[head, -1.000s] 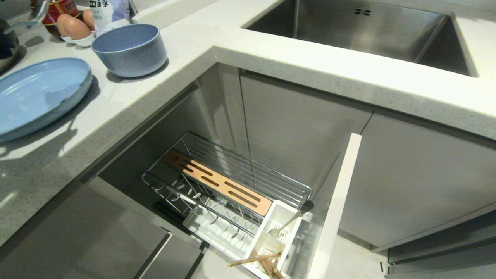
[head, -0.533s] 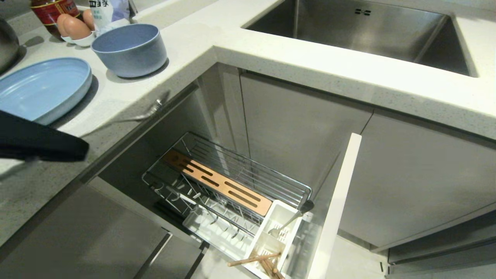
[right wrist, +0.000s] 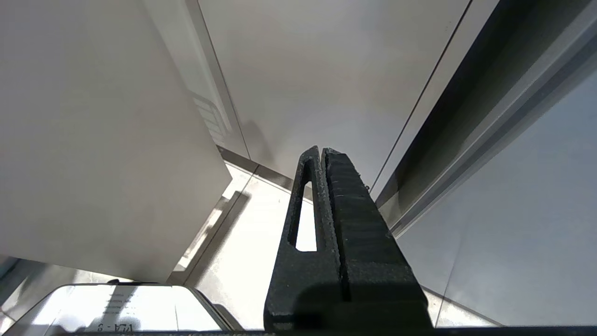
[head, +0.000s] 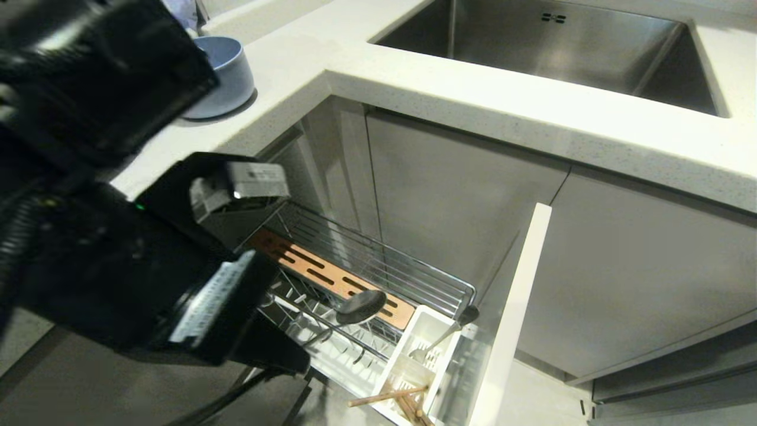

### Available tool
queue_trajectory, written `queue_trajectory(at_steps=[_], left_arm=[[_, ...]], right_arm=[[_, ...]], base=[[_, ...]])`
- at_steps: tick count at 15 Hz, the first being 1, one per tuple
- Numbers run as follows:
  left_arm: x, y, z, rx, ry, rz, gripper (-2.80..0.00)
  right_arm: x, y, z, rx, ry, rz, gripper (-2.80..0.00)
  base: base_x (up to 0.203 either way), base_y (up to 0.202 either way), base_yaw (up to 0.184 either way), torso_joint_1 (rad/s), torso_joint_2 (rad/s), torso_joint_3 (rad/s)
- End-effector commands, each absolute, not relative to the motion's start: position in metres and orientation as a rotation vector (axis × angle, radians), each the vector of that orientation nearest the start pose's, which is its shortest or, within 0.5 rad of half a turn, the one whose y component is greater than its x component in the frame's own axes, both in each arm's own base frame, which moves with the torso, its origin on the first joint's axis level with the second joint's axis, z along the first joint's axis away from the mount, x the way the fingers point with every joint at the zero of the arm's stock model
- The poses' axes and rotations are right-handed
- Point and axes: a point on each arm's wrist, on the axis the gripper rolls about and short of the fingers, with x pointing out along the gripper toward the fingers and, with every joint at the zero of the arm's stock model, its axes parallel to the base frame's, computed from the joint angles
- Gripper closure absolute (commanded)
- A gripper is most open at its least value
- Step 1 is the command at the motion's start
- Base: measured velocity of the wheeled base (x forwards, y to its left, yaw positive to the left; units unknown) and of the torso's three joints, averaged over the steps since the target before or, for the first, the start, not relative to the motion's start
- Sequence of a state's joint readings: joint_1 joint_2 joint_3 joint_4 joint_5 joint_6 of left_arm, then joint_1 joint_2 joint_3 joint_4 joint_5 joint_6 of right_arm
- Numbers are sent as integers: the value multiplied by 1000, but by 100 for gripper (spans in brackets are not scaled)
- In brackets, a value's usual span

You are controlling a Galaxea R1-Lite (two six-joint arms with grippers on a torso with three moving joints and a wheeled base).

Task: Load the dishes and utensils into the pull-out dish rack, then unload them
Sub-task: Pick up the spoon and place it in the cupboard

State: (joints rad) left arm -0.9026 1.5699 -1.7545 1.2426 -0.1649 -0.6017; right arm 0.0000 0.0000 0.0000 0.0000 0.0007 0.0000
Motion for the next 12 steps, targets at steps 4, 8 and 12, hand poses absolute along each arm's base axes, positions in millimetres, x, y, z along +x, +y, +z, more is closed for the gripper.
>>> queue_trajectory(at_steps=[4, 8, 12], left_arm=[[162, -220, 263, 32, 1442, -521, 0], [182, -248, 237, 79, 1496, -495, 0], [197, -265, 222, 105, 1512, -492, 0]], right_arm=[[-23, 0, 75, 0, 0, 2, 0], [-23, 0, 75, 0, 0, 2, 0], [-23, 0, 75, 0, 0, 1, 0]], base=[[0, 0, 0, 0, 0, 0], [0, 0, 0, 0, 0, 0], [0, 0, 0, 0, 0, 0]])
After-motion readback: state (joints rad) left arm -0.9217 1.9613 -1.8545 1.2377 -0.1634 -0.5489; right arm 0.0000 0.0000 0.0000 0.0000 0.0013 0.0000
